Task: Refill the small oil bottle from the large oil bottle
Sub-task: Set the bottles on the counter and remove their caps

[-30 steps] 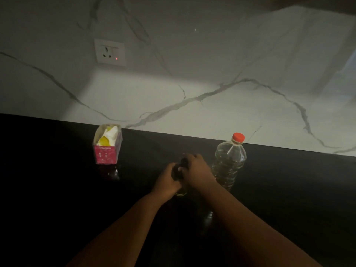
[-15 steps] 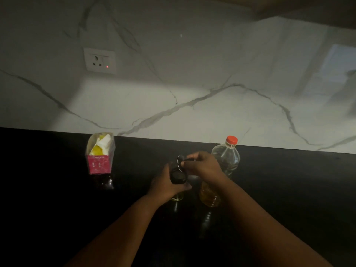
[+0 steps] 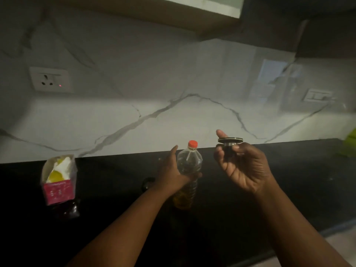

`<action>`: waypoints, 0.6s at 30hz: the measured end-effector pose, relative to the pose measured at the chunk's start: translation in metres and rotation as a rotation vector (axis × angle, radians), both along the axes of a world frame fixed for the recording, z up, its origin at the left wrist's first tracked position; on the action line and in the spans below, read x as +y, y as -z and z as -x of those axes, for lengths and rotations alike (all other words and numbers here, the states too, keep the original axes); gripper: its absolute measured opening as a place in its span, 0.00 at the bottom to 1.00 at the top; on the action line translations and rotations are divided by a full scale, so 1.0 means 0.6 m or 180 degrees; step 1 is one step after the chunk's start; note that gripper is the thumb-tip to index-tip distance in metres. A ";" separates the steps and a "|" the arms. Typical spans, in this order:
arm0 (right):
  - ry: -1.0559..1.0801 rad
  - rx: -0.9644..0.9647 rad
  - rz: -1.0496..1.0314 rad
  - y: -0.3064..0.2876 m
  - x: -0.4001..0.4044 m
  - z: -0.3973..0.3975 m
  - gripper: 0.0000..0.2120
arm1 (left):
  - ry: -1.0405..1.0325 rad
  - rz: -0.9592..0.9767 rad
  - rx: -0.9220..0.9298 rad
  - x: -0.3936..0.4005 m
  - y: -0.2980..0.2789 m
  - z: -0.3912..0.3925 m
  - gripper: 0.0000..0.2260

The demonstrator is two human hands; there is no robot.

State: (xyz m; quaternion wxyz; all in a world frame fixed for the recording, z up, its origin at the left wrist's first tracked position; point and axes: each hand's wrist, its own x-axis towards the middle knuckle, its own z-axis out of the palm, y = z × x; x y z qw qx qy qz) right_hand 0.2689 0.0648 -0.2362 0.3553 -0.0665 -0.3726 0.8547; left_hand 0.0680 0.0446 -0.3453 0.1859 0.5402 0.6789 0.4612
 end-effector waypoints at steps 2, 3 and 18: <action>0.0562 -0.0264 0.0011 0.021 0.022 -0.031 0.18 | 0.0066 -0.0069 -0.0288 0.013 0.000 -0.013 0.55; 0.0845 -0.0500 -0.0061 0.036 0.033 -0.040 0.15 | 0.0100 -0.0118 -0.0455 0.019 0.003 -0.017 0.54; 0.1729 -0.3916 -0.1719 0.352 0.197 -0.127 0.29 | -0.0306 -0.0612 -0.0919 0.110 0.049 -0.082 0.41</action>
